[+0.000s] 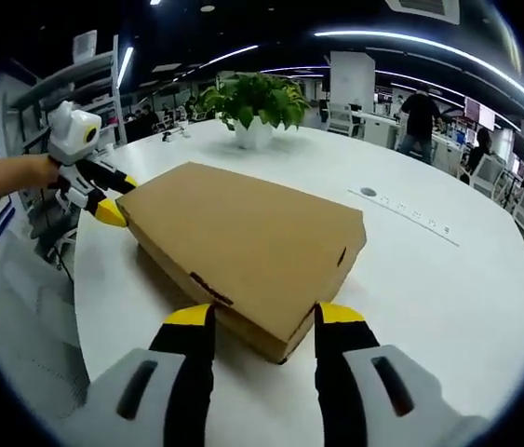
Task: Operate the shoe box by opening the lid, removing the specified soft item, and placing it in the target area until the item is outside and the box remains undamaged.
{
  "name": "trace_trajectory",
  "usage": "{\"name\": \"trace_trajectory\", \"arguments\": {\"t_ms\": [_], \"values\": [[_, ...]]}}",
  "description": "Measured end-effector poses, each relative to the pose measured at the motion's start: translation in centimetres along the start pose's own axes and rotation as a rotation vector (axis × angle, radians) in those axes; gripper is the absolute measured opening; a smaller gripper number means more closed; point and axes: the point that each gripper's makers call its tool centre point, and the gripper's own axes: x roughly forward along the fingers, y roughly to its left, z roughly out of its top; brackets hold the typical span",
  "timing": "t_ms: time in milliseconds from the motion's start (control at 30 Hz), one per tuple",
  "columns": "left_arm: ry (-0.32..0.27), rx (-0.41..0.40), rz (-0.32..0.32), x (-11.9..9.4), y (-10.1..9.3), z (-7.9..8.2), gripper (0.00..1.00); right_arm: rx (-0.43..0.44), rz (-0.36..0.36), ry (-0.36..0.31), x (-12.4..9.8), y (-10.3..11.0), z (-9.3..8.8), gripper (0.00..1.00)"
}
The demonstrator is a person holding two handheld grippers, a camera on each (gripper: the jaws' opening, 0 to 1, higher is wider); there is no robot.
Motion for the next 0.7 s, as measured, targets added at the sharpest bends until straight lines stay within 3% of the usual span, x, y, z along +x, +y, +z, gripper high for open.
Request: {"name": "trace_trajectory", "arguments": {"t_ms": [367,700], "values": [[0.049,0.051,-0.020,-0.4,1.9,-0.6,0.49,0.009,-0.010,-0.009,0.0,2.1,-0.1,0.35],[0.073,0.091,-0.041,-1.0,1.7,-0.8,0.50,0.011,-0.012,-0.012,-0.2,3.6,-0.2,0.33]]}}
